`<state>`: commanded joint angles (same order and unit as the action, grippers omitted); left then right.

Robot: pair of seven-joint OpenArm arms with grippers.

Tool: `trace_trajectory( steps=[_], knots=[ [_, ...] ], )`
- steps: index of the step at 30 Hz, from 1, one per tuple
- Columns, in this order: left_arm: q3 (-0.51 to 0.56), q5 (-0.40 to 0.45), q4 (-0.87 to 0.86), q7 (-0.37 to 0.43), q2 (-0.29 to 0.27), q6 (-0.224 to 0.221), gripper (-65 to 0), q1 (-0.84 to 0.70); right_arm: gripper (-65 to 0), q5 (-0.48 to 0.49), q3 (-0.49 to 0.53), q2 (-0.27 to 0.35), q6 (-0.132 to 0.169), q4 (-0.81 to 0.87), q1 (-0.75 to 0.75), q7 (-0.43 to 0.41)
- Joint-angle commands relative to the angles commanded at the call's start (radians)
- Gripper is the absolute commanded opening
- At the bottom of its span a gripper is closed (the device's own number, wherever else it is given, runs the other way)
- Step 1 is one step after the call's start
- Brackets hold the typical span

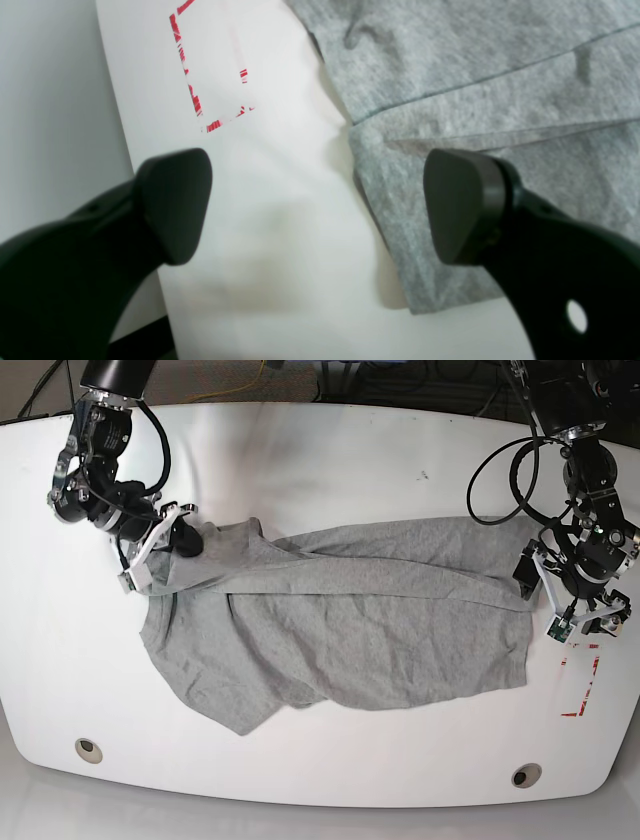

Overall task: Layout the t-shirt on the table in an organized manner, then fold the t-shirt properly
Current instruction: 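Drag the grasped edge with the right gripper, then release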

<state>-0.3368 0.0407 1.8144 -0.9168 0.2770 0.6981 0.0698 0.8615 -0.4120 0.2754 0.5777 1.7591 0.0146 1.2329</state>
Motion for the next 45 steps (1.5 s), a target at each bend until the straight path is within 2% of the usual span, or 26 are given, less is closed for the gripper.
trace_trajectory(
  steps=[5,8,12,17,20,22,24,25,26,29,31,32,42,45],
  knots=[
    [0.002,0.000,0.000,0.000,-0.002,0.000,0.0,0.000,-65.0,-0.006,0.002,-0.035,0.000,-0.012,-0.110,0.012],
    [0.002,0.002,0.000,0.000,-0.002,0.000,0.0,0.000,-65.0,-0.006,0.006,-0.055,-0.003,-0.077,-0.193,0.012],
    [0.002,0.002,0.000,0.000,-0.002,0.000,0.0,0.000,-65.0,-0.009,0.048,-0.052,-0.003,-0.180,-0.269,0.005],
    [0.000,0.000,0.002,0.000,-0.002,0.000,0.0,-0.015,-65.0,-0.009,0.098,-0.046,-0.003,-0.348,-0.364,-0.066],
    [0.000,0.000,0.002,0.000,-0.002,0.000,0.0,-0.020,-65.0,-0.011,0.143,-0.020,-0.005,-0.445,-0.423,-0.112],
    [0.000,0.000,0.002,0.000,-0.002,0.000,0.0,-0.020,-62.0,-0.011,0.187,0.000,-0.005,-0.506,-0.459,-0.137],
    [0.000,0.000,0.002,0.000,-0.002,0.000,0.0,-0.025,-49.6,-0.011,0.233,0.025,-0.006,-0.566,-0.499,-0.153],
    [0.000,0.000,0.002,0.000,-0.002,0.000,0.0,-0.029,-45.6,-0.011,0.239,0.032,-0.008,-0.572,-0.503,-0.153],
    [0.000,0.000,0.002,0.000,-0.002,0.000,0.0,-0.038,-35.1,-0.009,0.242,0.054,-0.008,-0.580,-0.508,-0.153],
    [0.000,0.000,0.002,0.000,-0.002,0.000,0.0,-0.044,-14.6,0.000,0.239,0.083,-0.008,-0.577,-0.496,-0.149],
    [0.000,0.000,0.002,0.000,-0.002,0.000,0.0,-0.048,-3.3,0.000,0.239,0.103,-0.006,-0.569,-0.477,-0.147],
    [0.000,0.000,0.002,0.000,-0.002,0.000,0.0,-0.048,0.0,0.000,0.239,0.114,-0.005,-0.560,-0.470,-0.147],
    [0.000,0.000,0.003,0.000,0.000,0.000,0.0,-0.049,0.0,-0.009,0.181,0.249,-0.005,-0.359,-0.227,-0.149],
    [0.002,0.000,0.003,0.000,0.000,0.000,0.0,-0.049,0.0,-0.011,0.183,0.278,-0.005,-0.328,-0.160,-0.192]
  ],
)
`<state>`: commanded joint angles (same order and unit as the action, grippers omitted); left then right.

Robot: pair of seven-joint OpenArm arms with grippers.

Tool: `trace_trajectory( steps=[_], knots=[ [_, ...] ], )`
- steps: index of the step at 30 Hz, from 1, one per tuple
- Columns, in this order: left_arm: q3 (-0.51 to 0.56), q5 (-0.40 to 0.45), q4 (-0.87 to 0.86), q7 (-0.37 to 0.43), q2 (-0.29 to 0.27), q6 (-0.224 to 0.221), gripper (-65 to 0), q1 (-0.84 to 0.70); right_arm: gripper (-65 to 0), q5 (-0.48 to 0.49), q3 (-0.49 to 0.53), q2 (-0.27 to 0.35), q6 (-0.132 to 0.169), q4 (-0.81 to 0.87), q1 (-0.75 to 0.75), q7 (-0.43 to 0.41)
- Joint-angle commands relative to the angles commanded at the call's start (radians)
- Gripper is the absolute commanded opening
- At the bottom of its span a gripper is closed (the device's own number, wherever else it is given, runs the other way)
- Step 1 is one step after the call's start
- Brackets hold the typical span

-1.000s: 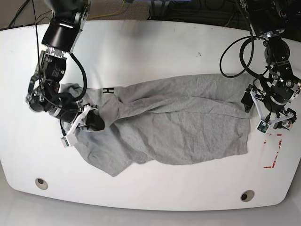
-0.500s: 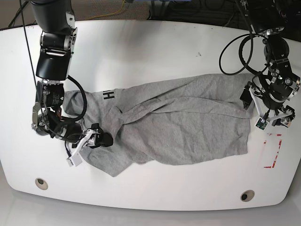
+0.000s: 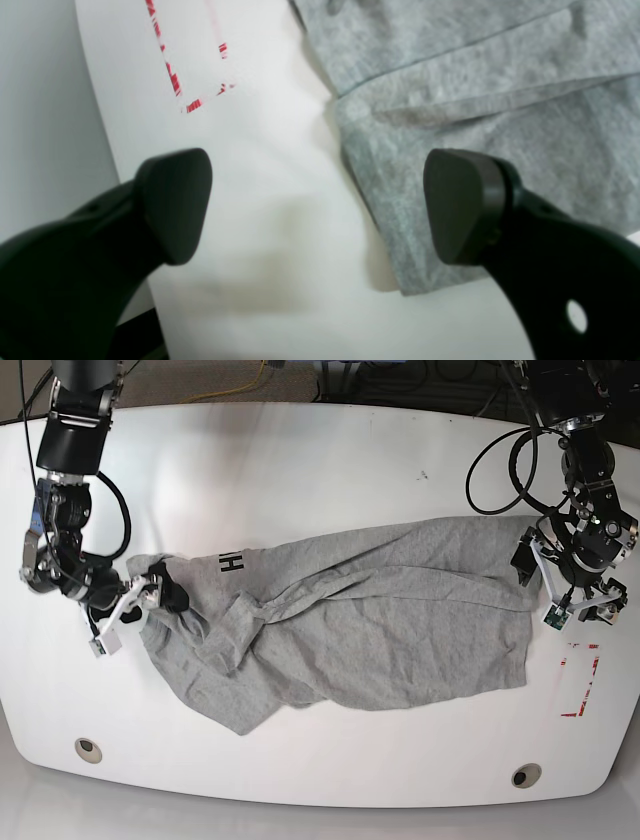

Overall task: Layout the t-shirt on the table in an organized manner, then fold the t-shirt properly
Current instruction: 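Drag the grasped edge with the right gripper, then release, then grasp the shirt edges again with both grippers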

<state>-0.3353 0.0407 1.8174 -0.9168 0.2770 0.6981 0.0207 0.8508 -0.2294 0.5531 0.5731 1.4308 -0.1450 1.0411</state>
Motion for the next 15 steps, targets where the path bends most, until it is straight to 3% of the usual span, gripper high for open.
trace_trajectory(
  steps=[3,12,15],
  knots=[
    [0.000,-0.002,0.000,0.000,0.000,0.000,0.0,0.000,0.0,-0.018,0.005,0.014,0.000,0.012,0.043,-0.052],
    [0.003,-0.005,0.000,0.000,-0.003,0.000,0.0,-0.025,0.0,-0.258,0.005,-0.015,0.009,-0.003,0.078,-0.175],
    [0.003,-0.006,0.003,0.000,-0.023,0.000,0.0,-0.043,0.0,-0.325,0.003,-0.035,0.055,-0.031,0.075,-0.215]
  ],
)
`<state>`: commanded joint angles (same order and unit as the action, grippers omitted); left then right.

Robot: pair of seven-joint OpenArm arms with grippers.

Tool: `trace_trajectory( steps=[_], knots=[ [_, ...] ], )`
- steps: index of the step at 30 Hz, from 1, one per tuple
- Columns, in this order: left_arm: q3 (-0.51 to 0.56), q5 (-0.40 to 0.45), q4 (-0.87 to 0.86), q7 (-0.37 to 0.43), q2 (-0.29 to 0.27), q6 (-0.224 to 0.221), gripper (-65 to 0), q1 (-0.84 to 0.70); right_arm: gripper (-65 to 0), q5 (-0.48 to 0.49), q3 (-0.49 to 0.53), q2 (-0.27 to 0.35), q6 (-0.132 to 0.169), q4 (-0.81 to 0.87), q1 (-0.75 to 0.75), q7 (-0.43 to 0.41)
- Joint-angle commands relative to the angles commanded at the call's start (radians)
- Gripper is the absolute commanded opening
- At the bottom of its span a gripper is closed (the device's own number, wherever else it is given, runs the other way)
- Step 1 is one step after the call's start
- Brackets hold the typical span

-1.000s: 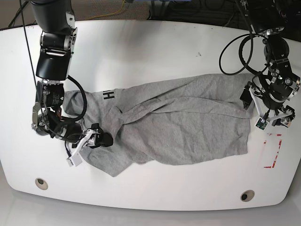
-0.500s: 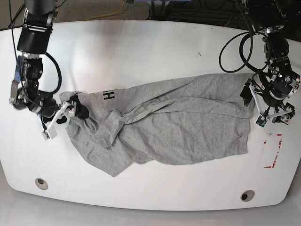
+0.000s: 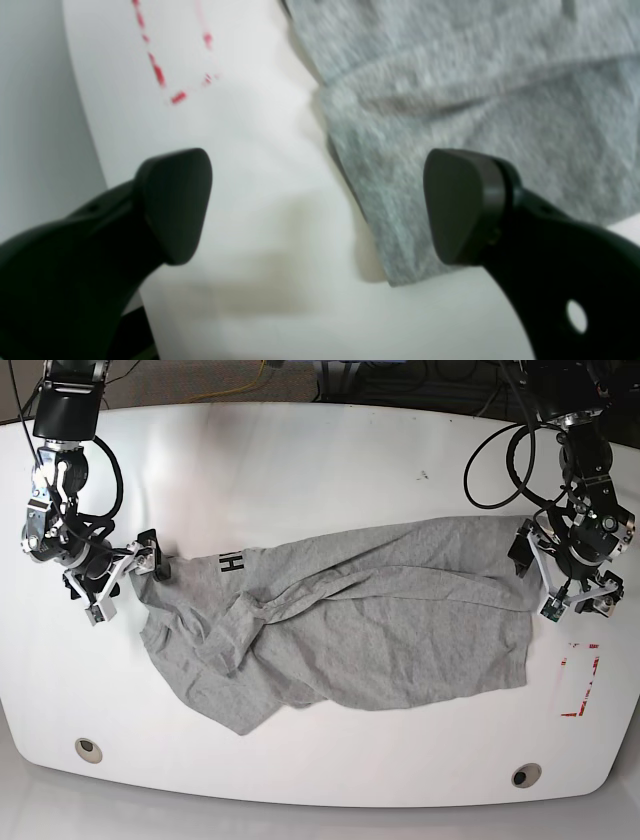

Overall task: Layout the t-shirt on the table in an organized manner, then fold the t-shirt properly
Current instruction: 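Grasp the shirt edges again with both grippers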

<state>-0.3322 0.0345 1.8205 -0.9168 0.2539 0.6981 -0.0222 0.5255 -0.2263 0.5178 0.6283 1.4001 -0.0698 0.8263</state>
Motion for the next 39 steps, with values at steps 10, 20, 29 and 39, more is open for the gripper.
trace_trajectory(
  steps=[10,20,29,39],
  knots=[
    [-0.005,0.000,0.005,0.002,-0.014,0.000,0.0,-0.037,-31.1,-0.025,-0.002,-0.032,0.070,-0.137,-0.018,-0.089],
    [-0.008,-0.002,0.058,0.064,-0.014,0.000,0.0,-0.094,-63.9,-0.021,-0.005,-0.051,0.070,-0.153,-0.021,-0.089],
    [-0.008,-0.003,0.074,0.192,-0.015,0.000,-12.2,-0.204,-63.1,-0.020,-0.005,-0.048,0.070,-0.153,-0.021,-0.087],
    [-0.180,-0.002,0.071,0.192,-0.129,0.000,-14.7,-0.218,-63.1,-0.023,-0.005,-0.051,0.070,-0.157,-0.017,-0.087]
  ],
)
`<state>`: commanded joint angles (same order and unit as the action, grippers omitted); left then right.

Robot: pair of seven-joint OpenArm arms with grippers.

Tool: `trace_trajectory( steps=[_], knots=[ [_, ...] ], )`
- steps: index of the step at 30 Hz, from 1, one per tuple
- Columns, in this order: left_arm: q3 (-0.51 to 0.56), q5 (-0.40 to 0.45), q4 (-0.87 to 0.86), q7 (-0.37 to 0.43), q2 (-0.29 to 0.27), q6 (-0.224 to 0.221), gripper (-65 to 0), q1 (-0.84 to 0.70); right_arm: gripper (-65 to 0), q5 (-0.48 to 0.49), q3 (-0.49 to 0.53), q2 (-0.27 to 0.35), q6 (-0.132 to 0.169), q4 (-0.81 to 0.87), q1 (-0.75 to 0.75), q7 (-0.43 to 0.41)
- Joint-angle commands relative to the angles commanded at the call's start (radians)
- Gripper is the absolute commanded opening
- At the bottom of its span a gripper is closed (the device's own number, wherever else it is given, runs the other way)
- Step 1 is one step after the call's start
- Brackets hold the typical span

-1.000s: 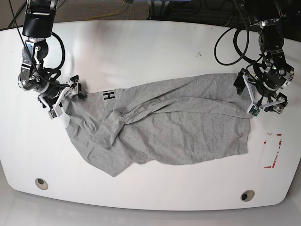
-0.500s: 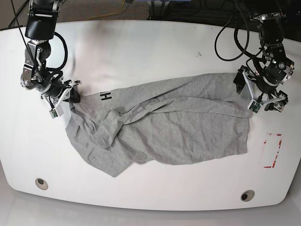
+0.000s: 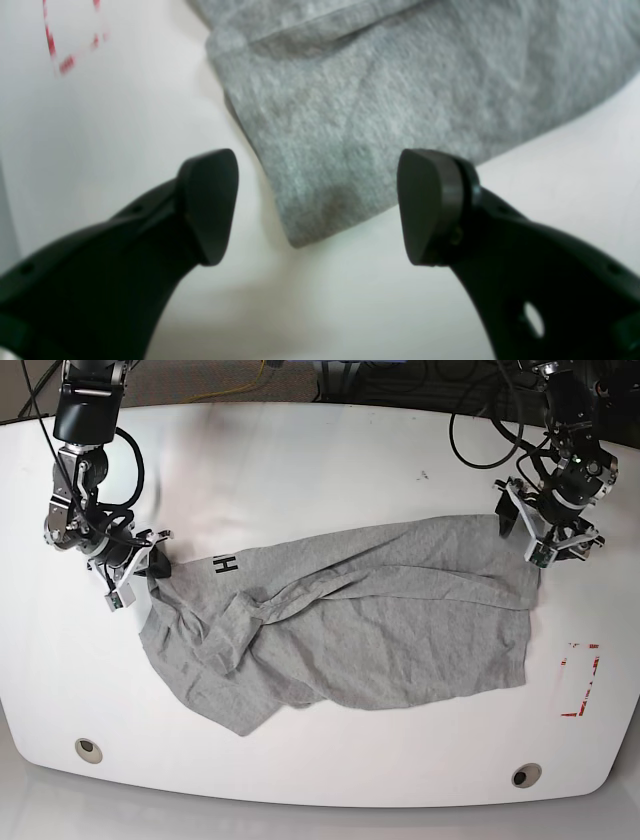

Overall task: Layout the t-shirt on the table in an organized manner, then fold the t-shirt properly
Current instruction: 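Grasp the shirt edges again with both grippers, then pull the held shirt edge away from the robot with both grippers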

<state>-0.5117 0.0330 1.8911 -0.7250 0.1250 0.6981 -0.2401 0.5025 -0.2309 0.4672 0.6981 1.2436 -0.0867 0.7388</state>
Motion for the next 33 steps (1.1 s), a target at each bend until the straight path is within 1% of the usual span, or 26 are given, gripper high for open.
trace_trajectory(
  steps=[1,3,4,5,8,11,16,18,20,22,30,33],
  knots=[
    [-0.009,0.000,-0.002,0.000,-0.008,0.000,-13.5,0.000,-63.1,-0.002,0.002,0.000,0.000,0.000,0.000,0.000],
    [-0.021,0.000,-0.003,0.000,-0.017,0.000,-9.0,0.002,-63.1,-0.002,0.003,0.000,0.000,0.000,0.000,0.000],
    [-0.023,0.000,-0.006,0.000,-0.018,0.000,-7.9,0.002,-63.1,-0.002,0.003,0.000,0.000,0.000,0.000,0.000],
    [-0.025,0.000,-0.017,0.000,-0.020,0.000,-4.4,0.002,-63.1,-0.002,0.003,0.000,0.000,-0.002,0.000,0.000],
    [-0.028,0.000,-0.046,0.000,-0.020,0.000,0.0,0.003,-63.1,-0.002,0.005,0.000,0.000,-0.002,0.000,0.000],
    [-0.035,-0.002,-0.077,0.000,-0.020,0.000,0.0,0.026,-63.1,-0.002,0.005,0.000,0.000,-0.002,0.000,0.000],
    [-0.087,-0.005,-0.152,0.000,-0.021,0.000,0.0,0.075,-63.1,-0.002,0.005,-0.002,0.000,-0.002,0.000,0.000],
    [-0.097,-0.023,-0.184,0.000,-0.021,0.000,0.0,0.092,-63.1,-0.002,0.005,-0.002,0.000,-0.003,0.000,0.000],
    [-0.109,-0.064,-0.230,0.000,-0.017,0.000,0.0,0.109,-63.1,-0.002,0.005,-0.002,0.000,-0.002,0.000,0.000],
    [-0.114,-0.086,-0.258,0.000,-0.015,0.000,0.0,0.114,-63.1,-0.002,0.005,-0.002,0.000,0.000,0.000,0.000],
    [-0.101,-0.097,-0.328,0.000,-0.017,0.000,0.0,0.115,-63.1,-0.002,0.005,-0.002,0.000,0.002,0.002,0.000],
    [-0.078,-0.097,-0.354,0.002,-0.018,0.000,0.0,0.115,-63.1,-0.002,0.005,-0.002,0.000,0.002,0.002,0.000]
  ],
)
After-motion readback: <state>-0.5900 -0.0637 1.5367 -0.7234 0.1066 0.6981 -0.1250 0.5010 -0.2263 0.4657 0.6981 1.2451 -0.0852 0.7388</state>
